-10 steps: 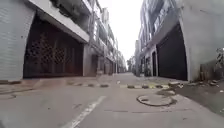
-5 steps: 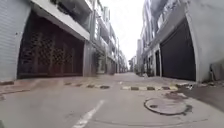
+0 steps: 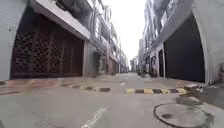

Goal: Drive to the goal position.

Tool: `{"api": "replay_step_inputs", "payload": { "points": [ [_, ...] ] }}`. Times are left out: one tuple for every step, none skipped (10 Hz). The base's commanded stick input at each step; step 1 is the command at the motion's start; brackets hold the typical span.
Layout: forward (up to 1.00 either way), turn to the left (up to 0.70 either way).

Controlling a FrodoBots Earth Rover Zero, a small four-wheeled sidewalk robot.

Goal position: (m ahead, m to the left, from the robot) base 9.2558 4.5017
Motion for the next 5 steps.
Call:
{"api": "replay_step_inputs", "payload": {
  "points": [
    [0.85, 0.0],
    [0.85, 0.0],
    [0.85, 0.0],
    [0.85, 0.0],
    [0.85, 0.0]
  ]
}}
